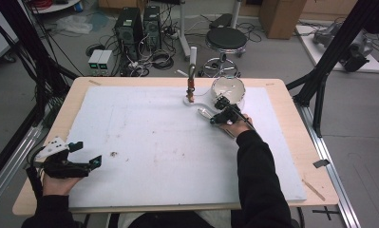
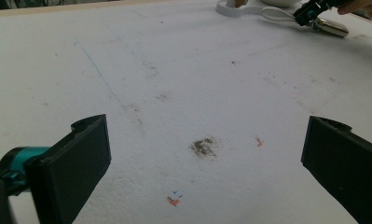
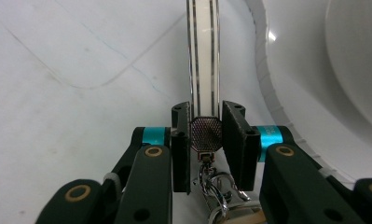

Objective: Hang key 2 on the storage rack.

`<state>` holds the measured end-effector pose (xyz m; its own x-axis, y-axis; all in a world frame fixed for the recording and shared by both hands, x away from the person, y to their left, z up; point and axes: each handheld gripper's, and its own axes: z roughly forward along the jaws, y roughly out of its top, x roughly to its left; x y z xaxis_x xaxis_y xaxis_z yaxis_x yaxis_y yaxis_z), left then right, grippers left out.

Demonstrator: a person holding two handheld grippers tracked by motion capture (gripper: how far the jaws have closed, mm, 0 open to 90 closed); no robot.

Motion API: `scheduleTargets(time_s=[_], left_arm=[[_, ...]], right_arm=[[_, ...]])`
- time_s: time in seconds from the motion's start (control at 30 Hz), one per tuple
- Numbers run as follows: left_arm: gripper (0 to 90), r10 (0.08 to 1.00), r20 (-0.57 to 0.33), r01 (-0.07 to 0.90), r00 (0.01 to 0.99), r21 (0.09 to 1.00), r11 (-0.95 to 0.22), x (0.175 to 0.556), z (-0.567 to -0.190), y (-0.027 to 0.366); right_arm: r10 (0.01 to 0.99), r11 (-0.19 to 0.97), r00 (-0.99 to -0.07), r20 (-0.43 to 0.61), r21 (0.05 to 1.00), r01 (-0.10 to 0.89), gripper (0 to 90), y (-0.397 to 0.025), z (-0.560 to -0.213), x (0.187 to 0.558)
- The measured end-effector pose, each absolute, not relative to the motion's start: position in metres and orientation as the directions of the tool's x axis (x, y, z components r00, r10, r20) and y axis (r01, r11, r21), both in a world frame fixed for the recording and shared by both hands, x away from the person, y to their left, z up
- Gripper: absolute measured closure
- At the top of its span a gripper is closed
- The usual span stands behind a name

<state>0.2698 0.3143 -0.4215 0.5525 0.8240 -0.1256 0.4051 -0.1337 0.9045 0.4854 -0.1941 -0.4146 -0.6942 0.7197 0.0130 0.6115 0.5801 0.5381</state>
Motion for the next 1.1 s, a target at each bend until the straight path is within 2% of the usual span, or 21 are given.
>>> scheduleTargets(time_s=[0.43,0.83,1.1], left_arm=[[1.8,0.820,-0.134,0.400,0.556,0.908,-0.123,0.271,-0.421,0.313],[1.8,0.793,-0.155,0.402,0.589,0.908,-0.121,0.282,-0.413,0.303],[1.8,0.784,-0.175,0.399,0.596,0.912,-0.100,0.289,-0.407,0.298]], right_arm=[[0.717,0.513,-0.696,0.031,0.652,0.558,74.0,-0.209,-0.384,0.465],[0.678,0.462,-0.733,0.054,0.745,0.482,74.0,-0.196,-0.354,0.448],[0.649,0.474,-0.759,0.048,0.755,0.453,74.0,-0.187,-0.349,0.439]])
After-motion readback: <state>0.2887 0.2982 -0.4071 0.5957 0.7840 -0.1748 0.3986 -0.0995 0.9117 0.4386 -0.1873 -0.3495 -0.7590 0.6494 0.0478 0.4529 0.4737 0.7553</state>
